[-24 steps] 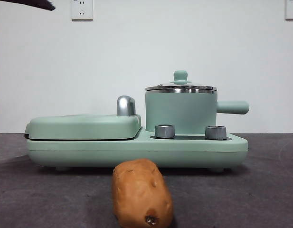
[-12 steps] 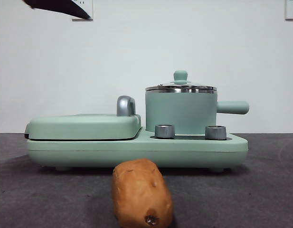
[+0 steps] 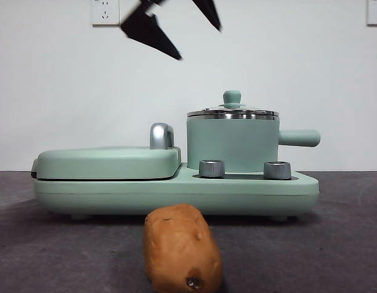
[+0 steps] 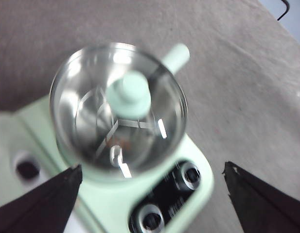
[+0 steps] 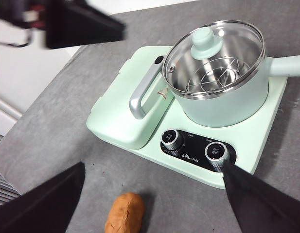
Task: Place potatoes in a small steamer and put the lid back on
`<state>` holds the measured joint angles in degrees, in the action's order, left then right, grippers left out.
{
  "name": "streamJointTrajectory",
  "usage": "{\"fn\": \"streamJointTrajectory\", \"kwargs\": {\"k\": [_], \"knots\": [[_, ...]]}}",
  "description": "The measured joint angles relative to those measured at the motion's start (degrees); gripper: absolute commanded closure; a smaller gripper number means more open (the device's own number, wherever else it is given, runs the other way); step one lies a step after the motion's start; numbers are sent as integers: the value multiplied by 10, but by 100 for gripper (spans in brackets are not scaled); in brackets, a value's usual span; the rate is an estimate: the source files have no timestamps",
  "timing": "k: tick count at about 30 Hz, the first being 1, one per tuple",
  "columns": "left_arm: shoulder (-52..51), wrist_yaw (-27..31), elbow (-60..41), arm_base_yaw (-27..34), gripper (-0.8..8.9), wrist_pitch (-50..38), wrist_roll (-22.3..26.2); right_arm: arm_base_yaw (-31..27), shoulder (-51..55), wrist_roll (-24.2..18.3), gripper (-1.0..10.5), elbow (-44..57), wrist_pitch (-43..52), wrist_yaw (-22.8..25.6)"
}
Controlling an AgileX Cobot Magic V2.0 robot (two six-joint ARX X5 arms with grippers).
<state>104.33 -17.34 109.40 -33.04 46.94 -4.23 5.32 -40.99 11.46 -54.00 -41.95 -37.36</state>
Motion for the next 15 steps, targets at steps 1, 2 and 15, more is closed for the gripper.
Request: {"fn": "streamJointTrajectory", "kwargs": {"k": [1,2,15], "knots": [[19,13,21,-5,352,0,0,0,0,0,495,0,0,0],[38,27,41,-10,352,1,0,0,1,0,495,0,0,0],[168,139,135,-60,354,-42,2,0,1,0,496,0,0,0]]}}
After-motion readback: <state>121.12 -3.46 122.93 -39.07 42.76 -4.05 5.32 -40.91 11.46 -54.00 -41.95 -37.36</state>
